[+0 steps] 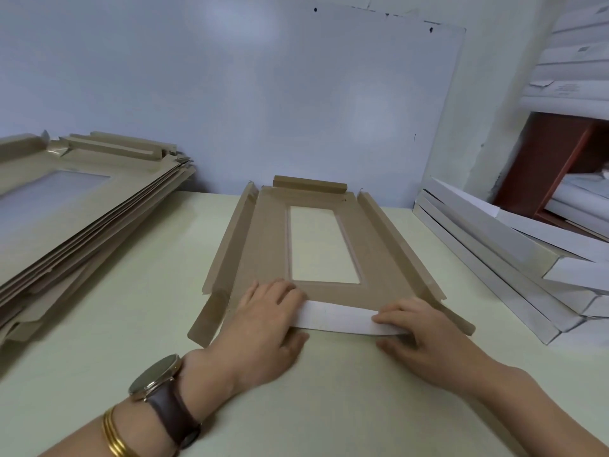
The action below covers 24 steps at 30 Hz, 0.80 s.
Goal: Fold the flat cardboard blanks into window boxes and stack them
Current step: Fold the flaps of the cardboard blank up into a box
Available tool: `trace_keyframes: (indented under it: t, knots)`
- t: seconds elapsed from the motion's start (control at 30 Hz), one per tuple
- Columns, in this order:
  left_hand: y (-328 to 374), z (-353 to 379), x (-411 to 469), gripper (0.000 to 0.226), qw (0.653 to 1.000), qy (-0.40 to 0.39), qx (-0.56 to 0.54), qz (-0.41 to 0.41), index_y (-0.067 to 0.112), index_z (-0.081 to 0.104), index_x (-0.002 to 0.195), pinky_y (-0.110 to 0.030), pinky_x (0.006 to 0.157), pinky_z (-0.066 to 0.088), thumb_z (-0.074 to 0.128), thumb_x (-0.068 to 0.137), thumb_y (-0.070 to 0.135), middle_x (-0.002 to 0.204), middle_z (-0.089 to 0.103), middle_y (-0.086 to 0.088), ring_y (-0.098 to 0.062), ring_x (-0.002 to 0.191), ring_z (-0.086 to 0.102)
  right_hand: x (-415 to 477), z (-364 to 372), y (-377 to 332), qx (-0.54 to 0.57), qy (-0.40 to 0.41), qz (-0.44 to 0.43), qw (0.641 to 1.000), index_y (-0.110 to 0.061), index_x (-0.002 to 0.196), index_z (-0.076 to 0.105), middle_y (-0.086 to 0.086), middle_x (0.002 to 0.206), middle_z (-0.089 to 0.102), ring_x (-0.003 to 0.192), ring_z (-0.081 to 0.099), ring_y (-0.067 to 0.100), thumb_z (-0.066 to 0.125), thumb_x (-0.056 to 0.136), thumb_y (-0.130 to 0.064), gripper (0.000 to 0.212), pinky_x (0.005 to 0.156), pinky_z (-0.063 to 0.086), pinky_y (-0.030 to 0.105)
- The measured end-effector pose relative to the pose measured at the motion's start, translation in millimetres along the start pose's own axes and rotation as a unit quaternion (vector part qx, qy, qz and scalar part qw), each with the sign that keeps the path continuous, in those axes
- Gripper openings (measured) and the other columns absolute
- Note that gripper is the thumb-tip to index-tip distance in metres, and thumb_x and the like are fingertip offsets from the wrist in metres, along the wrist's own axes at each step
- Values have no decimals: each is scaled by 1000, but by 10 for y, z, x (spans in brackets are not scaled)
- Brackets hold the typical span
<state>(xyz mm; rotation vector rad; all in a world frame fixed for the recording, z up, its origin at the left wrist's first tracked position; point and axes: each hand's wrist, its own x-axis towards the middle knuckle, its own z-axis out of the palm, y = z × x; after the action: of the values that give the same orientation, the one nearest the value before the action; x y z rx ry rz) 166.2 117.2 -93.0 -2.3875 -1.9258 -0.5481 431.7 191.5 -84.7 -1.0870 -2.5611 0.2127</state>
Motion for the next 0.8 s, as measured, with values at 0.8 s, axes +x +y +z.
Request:
trace_keyframes:
  t: [0.8]
  knots:
    - [-189,-38,371,25,990,-19,-37,-137,22,40,81,-34,68,39,39,100,37,88,52,1,-23,81,48,549,-7,265,-14,-50,106,993,-18,71,45,-7,63,44,59,39,10,51,97,-41,35,54,27,27]
